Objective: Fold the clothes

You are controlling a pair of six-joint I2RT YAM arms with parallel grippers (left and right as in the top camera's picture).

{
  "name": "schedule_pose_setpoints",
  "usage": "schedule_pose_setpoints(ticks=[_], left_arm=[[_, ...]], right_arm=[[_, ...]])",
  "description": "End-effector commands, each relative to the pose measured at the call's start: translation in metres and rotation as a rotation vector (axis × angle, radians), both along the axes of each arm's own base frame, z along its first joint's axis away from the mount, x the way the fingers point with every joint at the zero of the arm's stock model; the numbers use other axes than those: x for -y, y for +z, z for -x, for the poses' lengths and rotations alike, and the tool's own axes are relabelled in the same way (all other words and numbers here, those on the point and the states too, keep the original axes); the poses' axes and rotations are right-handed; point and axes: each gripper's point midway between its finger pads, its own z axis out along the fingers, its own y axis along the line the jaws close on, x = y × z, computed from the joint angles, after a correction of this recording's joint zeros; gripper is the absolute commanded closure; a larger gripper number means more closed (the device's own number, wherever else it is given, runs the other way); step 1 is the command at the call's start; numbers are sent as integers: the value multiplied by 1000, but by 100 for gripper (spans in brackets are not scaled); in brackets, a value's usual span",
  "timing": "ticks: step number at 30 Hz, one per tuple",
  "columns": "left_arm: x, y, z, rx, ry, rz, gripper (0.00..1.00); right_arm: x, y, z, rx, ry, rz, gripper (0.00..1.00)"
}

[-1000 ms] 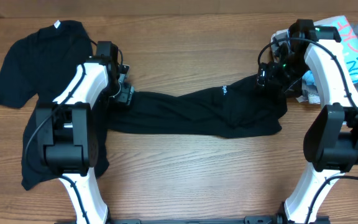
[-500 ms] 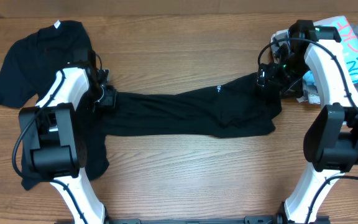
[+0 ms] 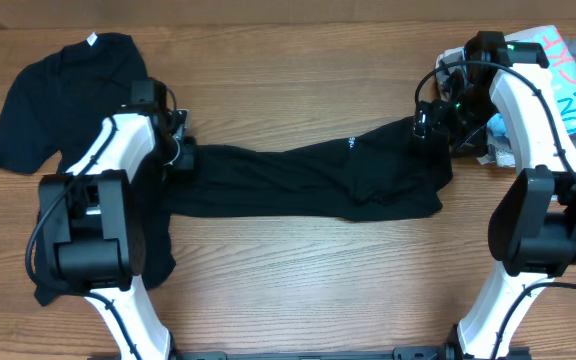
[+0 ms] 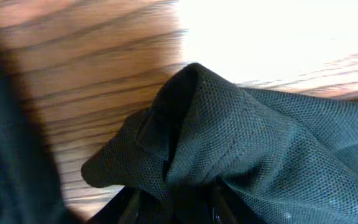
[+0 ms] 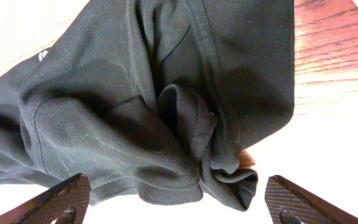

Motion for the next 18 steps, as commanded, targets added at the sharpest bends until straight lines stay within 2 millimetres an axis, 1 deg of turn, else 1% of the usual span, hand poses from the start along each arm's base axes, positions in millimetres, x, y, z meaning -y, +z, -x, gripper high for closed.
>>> schedule_pose_setpoints(ticks=[1,2,3,4,5,6,8,11,12,15,18], left_arm=[[26,-24,18,-78,-26,67,70],[26,-24,17,-73,-18,67,80],[25,-24,15,-67,-12,67,84],[22,-21,13,-60,1,68,93],[16,-14,10,-56,18,68,96],[12,-9,9,-51,29,68,96],[0,8,4,-26,57,65,96],[-27,46,-6,51,112,58,96],[-34,60,-8,77,123,54,96],[-56,92,-9,129,150,17,96],[-73,107,-5,129,168,-49,96]], right_arm=[[4,13,-1,36,-1,12,6],[4,13,-1,34,-1,11,5],[4,13,0,32,-1,11,6],[4,13,1,29,-1,11,6],[4,13,1,25,-1,11,6],[4,13,2,24,-1,11,6],[4,13,2,23,-1,11,6],[4,13,3,21,-1,10,6],[4,13,3,20,-1,10,6],[3,13,3,17,-2,9,5],[3,13,4,14,-2,9,6]])
